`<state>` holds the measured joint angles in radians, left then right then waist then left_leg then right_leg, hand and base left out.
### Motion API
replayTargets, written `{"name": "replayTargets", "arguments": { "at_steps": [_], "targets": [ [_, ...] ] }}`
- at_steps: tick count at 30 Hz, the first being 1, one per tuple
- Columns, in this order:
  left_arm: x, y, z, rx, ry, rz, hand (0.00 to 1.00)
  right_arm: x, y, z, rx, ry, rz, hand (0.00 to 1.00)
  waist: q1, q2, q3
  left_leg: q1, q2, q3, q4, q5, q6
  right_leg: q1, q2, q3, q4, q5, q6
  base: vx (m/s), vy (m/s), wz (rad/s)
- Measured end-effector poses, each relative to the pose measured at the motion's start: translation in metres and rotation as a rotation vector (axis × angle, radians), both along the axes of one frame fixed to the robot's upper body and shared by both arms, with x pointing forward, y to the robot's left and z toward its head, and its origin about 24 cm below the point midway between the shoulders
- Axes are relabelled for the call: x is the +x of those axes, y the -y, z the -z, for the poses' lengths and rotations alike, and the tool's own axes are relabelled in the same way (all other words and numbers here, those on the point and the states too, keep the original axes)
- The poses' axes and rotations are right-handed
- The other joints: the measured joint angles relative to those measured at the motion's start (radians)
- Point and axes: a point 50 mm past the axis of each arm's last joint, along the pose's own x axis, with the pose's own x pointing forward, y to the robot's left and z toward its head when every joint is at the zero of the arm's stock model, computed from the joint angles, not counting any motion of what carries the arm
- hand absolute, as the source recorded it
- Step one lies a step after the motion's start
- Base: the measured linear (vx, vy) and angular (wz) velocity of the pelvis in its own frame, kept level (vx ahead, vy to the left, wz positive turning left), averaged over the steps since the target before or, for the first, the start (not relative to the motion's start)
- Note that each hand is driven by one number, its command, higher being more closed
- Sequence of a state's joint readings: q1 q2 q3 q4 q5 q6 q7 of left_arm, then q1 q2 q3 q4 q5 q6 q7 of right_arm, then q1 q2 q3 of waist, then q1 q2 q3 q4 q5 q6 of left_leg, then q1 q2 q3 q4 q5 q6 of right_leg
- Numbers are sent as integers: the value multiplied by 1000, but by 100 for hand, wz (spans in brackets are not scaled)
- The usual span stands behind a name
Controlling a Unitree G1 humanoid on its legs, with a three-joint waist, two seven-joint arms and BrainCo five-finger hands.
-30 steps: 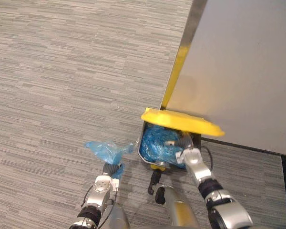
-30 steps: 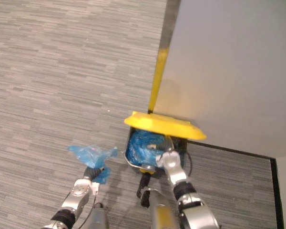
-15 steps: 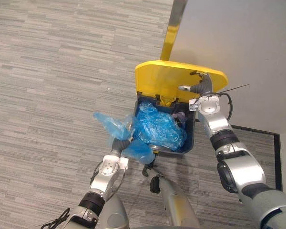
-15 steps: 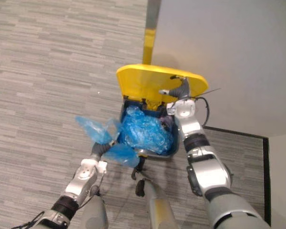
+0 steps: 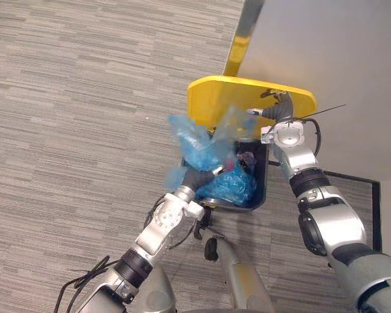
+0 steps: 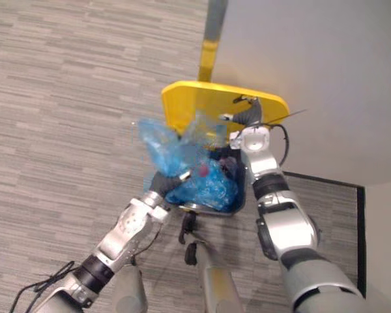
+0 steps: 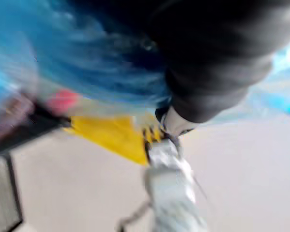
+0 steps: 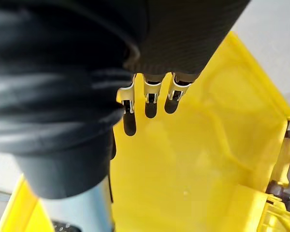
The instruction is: Gather rubbish on tea table into small bin, then transfer packed bag to large trash can.
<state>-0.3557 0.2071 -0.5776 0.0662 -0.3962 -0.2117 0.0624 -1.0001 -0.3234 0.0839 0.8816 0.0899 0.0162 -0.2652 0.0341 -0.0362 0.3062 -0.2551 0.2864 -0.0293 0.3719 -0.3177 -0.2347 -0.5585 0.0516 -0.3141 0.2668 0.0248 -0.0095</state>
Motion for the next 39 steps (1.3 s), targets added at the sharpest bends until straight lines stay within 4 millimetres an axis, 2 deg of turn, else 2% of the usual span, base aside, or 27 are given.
{"name": "replayTargets", "arguments": {
  "at_steps": [3,5,9,13,17,22,24,28,31,32,35,39],
  "targets": [
    [0,7,-12,-31,40,16,100,0,-1,-2,1,4,-4,0,1,0,0,12,1,14,-2,1,-7,0,0,4,11,-1,-5,67,24,-10],
    [3,12,-24,-46,79,10,100,1,-2,-4,-1,8,-13,0,-3,0,0,13,0,25,-2,1,-7,-1,0,7,12,11,-21,61,40,-7],
    [9,11,-33,-39,117,-34,100,1,-5,-5,-6,12,-20,0,-4,0,0,13,-2,40,-2,-1,-10,-8,0,22,12,2,-9,19,30,-6],
    [31,1,-23,45,91,-133,100,-1,-15,-22,-30,81,-62,0,-10,-5,3,-32,-6,51,15,-5,-8,-56,1,36,14,4,-9,-13,-3,-11],
    [53,2,-19,169,68,-187,100,-5,-24,-37,-42,150,-96,0,-25,-13,47,-69,9,47,56,-13,-26,-81,5,24,29,5,-11,-8,-13,-3],
    [65,10,-16,283,69,-198,100,-11,-39,-55,-68,231,-151,0,-28,-19,61,-164,27,56,160,-47,-42,-163,5,18,75,3,-20,-12,-19,-11],
    [73,12,-8,366,49,-213,100,-13,-48,-58,-76,255,-177,0,-30,-18,70,-200,38,65,220,-70,-43,-193,1,15,113,-10,-39,-32,-15,-4],
    [79,11,1,455,31,-233,100,-16,-60,-63,-81,288,-208,0,-33,-20,81,-264,46,66,277,-94,-34,-234,-5,15,132,-11,-41,-71,-11,-3],
    [83,3,12,538,5,-268,100,-19,-80,-70,-68,321,-264,0,-32,-21,82,-308,52,88,311,-102,-30,-280,-11,13,134,-8,-42,-53,-1,-17],
    [84,2,14,550,3,-274,0,-19,-83,-71,-72,323,-271,0,-31,-21,82,-313,53,91,313,-104,-30,-284,-12,12,134,-6,-42,-18,10,-26],
    [89,-9,27,620,-61,-338,0,-21,-94,-72,-77,329,-300,0,-38,-21,82,-321,58,111,313,-111,-28,-298,-13,9,136,5,-40,18,17,-15],
    [94,-17,23,604,-77,-434,0,-21,-96,-80,-77,348,-307,0,-45,-21,82,-318,61,117,309,-113,-27,-298,-14,6,138,4,-43,16,5,-2]
  ]
}}
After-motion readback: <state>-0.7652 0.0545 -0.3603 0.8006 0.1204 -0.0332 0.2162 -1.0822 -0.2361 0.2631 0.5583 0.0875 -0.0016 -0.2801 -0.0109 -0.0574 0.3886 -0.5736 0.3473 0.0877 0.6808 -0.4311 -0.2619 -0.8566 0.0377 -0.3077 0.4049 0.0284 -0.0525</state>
